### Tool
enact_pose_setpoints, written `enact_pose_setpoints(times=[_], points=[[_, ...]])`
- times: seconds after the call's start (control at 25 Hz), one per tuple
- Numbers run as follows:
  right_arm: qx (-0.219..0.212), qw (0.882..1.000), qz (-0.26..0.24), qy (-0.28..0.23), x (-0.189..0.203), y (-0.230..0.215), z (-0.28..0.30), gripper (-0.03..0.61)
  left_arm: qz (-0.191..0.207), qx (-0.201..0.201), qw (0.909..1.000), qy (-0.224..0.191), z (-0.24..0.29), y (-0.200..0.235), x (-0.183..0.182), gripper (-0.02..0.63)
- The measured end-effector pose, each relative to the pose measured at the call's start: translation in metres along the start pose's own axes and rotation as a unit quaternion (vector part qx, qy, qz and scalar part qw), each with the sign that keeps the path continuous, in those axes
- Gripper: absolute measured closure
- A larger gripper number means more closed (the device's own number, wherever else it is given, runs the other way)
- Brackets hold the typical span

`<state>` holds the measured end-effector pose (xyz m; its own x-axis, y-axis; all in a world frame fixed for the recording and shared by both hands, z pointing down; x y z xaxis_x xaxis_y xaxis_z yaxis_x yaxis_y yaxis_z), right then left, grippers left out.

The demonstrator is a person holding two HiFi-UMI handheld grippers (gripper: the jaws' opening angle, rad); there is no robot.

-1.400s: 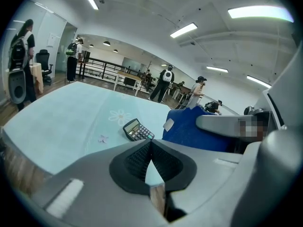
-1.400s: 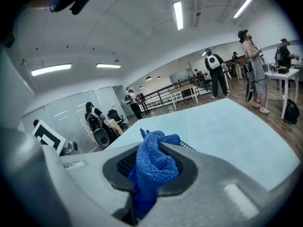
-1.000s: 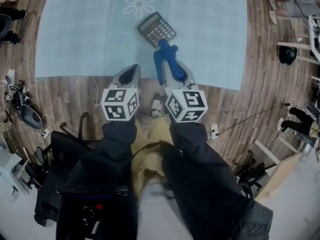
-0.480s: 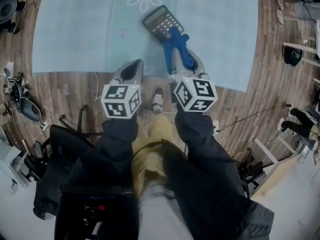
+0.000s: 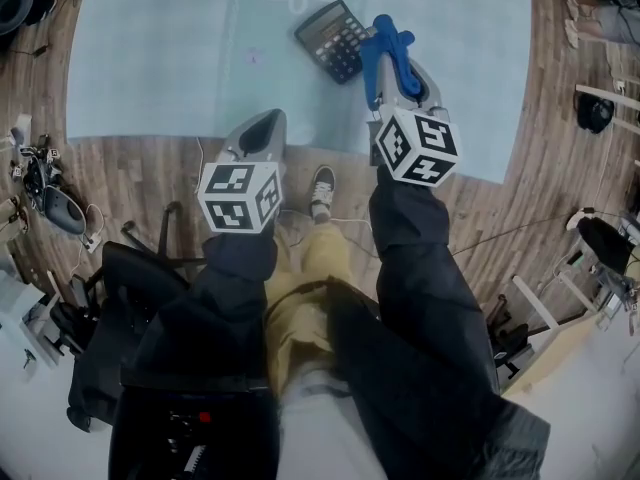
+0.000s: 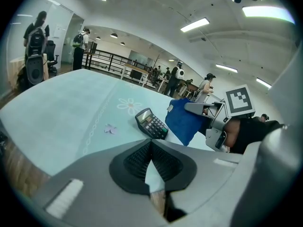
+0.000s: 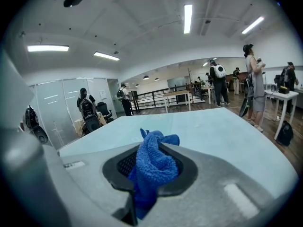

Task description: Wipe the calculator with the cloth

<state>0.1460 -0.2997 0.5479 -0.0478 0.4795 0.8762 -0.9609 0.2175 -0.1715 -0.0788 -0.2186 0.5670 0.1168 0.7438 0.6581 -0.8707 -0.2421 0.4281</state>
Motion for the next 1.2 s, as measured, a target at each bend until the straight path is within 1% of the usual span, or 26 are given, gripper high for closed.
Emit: enact_pose_setpoints(times=[0.24,0.32,0.68,1.0,1.2], points=[[0.033,0.999,-0.037,0.004,0.000,-0.012,0.033,0.522,-0.003,-0.007,1.0000,-0.001,-0.004,0.007,-0.002,0.615],[0.030,0.999,-0.038,0.012,0.005,-0.008,0.045,0.522,-0.007,-0.012,0.9999,0.002,-0.005,0.012,0.000,0.615],[-0.040,0.998,-0.030,0.048,0.034,0.036,0.080,0.522,-0.019,-0.022,0.9995,0.010,-0.010,0.024,0.013,0.615],[-0.098,0.994,-0.029,0.039,0.033,0.081,0.089,0.522,-0.028,-0.032,0.9990,0.008,-0.016,0.034,0.019,0.615],[-0.128,0.991,0.006,0.026,0.024,0.097,0.082,0.522,-0.030,-0.034,0.9990,0.004,-0.020,0.035,0.020,0.615]])
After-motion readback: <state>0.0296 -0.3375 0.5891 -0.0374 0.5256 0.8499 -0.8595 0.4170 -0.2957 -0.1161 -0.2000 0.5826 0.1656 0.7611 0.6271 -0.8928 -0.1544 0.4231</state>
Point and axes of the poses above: the fingertips, and each gripper's own axes: z forward along the fingers, y to its left, x out of its underside, the point moved 8 cm from there along -z, backward along the fingers, and after that the axes turned 2 degrees about -z, right-handed, at the moved point
